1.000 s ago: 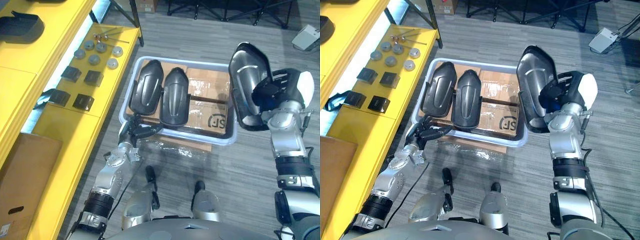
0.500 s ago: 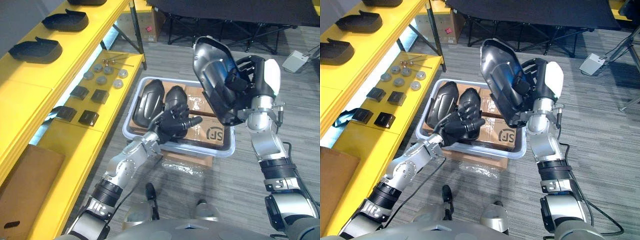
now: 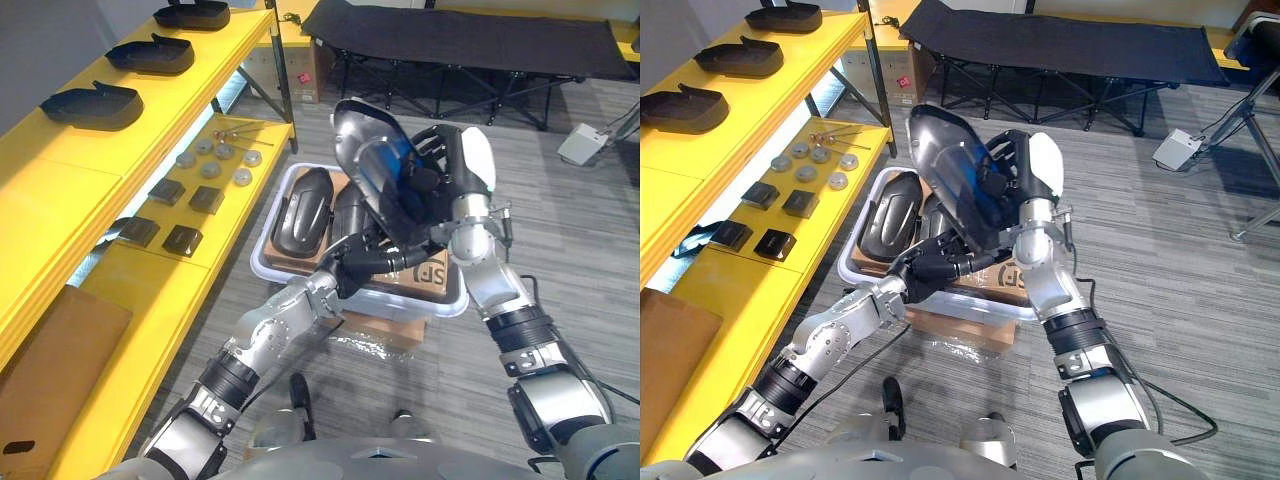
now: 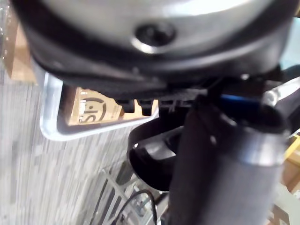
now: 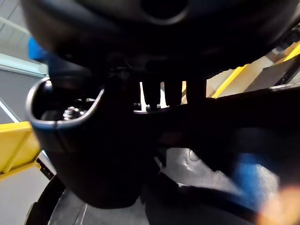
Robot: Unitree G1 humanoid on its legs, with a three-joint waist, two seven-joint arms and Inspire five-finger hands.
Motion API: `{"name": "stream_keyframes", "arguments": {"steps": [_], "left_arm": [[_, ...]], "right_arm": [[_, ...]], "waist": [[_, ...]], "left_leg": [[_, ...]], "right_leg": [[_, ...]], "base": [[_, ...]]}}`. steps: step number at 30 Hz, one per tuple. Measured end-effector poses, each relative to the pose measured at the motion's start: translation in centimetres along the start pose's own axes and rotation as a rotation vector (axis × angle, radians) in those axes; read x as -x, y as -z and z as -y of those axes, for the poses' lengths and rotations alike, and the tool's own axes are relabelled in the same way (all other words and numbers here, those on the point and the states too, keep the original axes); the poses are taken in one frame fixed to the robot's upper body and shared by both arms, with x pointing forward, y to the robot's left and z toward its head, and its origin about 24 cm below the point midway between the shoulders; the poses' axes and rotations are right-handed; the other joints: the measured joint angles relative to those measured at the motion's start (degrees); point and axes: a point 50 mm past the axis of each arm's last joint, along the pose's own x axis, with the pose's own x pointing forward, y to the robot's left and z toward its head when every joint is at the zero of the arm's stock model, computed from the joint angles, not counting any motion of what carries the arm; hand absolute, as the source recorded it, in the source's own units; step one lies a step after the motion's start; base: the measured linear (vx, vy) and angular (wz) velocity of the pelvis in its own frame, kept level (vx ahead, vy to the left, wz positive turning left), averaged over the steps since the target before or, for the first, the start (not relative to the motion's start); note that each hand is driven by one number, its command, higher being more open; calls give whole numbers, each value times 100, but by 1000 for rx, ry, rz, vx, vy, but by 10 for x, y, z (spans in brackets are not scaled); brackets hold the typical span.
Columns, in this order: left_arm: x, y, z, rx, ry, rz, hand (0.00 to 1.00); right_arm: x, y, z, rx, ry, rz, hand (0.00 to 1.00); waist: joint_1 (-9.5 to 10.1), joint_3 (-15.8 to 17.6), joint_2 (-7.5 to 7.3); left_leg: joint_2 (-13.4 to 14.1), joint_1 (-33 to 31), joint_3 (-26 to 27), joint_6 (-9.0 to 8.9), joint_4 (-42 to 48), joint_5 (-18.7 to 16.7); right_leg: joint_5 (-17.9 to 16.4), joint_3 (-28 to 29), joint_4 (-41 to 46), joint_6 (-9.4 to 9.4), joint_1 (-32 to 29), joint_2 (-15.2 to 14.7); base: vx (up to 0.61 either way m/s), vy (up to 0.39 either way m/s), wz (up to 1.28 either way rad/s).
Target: Walk over and take three plastic housings, then place them on the shelf
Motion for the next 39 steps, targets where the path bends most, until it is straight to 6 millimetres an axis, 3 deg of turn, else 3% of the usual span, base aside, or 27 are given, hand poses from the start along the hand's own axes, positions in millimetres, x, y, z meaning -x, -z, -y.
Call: {"name": "stream_keyframes", "arguments": {"steps": [10,11,15,19,23,27,38,39], "left_arm": [[-3,-11,-11,138,-197,123,100],[-4,-11,-12,172,-210,130,0],[-7,-8,-15,364,-247,145,0],[-7,-7,-17,447,-255,145,0],[-7,-3,-26,540,-289,142,0],[-7,0,-33,578,-319,133,0],[-6,3,-38,444,-270,134,0],[-6,2,-38,423,-268,145,0]], "right_arm": [[22,9,-28,-58,-76,-44,0],[25,11,-30,-56,-85,-50,0],[33,19,-40,-63,-112,-84,0],[37,22,-42,-65,-120,-94,0],[44,18,-49,-93,-141,-54,0],[48,12,-55,-114,-152,-28,0],[55,14,-54,-163,-128,-48,0],[55,14,-53,-182,-123,-54,100]], "waist": [[86,-94,-174],[87,-95,-178],[80,-96,-183],[86,-95,-204],[68,-172,-351],[71,-215,-423],[56,-216,-426],[54,-216,-427]], "left_leg": [[-9,-33,-19,2,2,39],[-9,-24,-19,2,1,40],[1,-16,-17,-1,-1,40],[2,-33,-5,-28,-2,20],[9,-29,14,-15,-1,29],[3,-28,19,-11,1,33],[4,-8,57,-20,1,22],[5,-6,68,-19,2,19]], "right_leg": [[7,-7,1,-4,7,-3],[7,-6,2,-4,16,-3],[5,3,15,-7,9,3],[5,13,18,-7,-47,2],[5,26,17,-9,-53,2],[4,30,17,-9,-51,-2],[5,77,17,-8,-52,-5],[6,90,17,-7,-58,-7]], "base": [[6,-1,1],[0,0,0],[-38,10,-1],[-18,7,0],[2,1,-1],[0,0,0],[0,0,-1],[0,0,-5]]}}
